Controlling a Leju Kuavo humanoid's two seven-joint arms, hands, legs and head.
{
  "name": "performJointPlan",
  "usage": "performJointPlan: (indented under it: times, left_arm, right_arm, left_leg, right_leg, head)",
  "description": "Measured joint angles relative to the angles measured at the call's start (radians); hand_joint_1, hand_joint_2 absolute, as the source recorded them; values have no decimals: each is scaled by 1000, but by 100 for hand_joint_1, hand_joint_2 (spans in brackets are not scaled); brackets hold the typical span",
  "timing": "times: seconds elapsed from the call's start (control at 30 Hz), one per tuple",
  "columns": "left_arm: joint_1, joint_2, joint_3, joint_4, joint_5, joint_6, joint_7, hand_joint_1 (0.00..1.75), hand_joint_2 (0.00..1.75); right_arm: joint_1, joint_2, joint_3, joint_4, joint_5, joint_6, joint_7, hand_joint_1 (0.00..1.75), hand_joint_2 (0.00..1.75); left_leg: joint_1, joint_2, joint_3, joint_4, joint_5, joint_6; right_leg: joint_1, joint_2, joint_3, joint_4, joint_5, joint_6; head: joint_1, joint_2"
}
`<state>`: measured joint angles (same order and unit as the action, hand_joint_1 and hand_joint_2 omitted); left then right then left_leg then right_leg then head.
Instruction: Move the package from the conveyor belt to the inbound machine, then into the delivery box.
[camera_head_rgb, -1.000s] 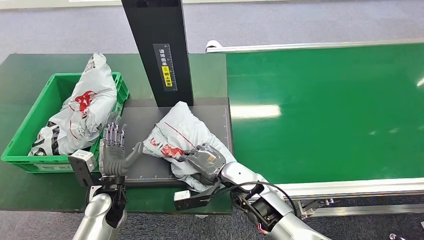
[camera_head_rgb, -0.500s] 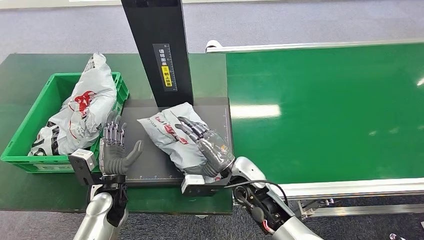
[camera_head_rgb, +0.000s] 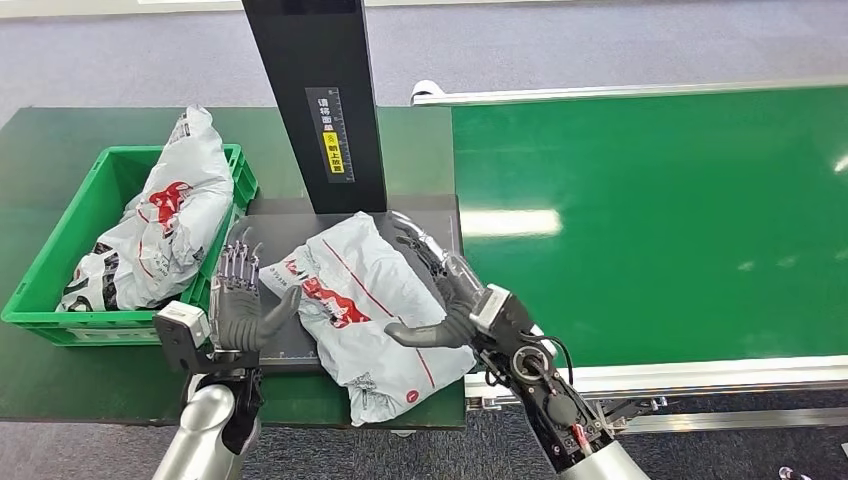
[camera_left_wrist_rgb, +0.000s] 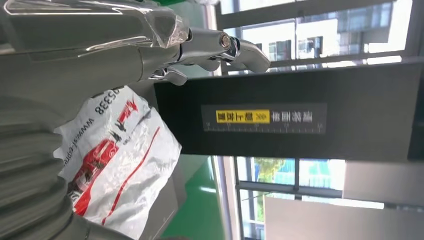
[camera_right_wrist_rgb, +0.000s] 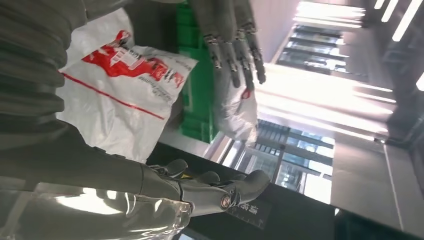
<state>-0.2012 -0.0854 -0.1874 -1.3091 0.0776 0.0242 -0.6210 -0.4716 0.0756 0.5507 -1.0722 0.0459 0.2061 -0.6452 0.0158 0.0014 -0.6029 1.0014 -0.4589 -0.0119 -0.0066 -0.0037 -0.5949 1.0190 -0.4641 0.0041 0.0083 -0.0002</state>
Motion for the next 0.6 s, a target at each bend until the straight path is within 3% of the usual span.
performJointPlan:
  times: [0.17, 0.4, 0.6]
  left_arm:
    - [8, 8, -42, -17, -143, -3, 1, 0, 175]
    - [9, 23, -90, -39, -251, -19, 16, 0, 175]
    - [24, 47, -161, -52, -479, -88, 83, 0, 175]
  right_arm:
    - [0, -18, -68, -19, -102, 16, 11, 0, 175]
    - [0, -36, -126, -60, -129, -13, 23, 0, 175]
    - [1, -35, -183, -82, -159, -184, 57, 0, 175]
  left_leg:
    - [0, 0, 0, 0, 0, 0]
    - [0, 0, 0, 0, 0, 0]
    - [0, 0, 0, 0, 0, 0]
  right_leg:
    - [0, 0, 0, 0, 0, 0]
    - [0, 0, 0, 0, 0, 0]
    - [0, 0, 0, 0, 0, 0]
  head:
    - [0, 0]
    - [0, 0]
    - [0, 0]
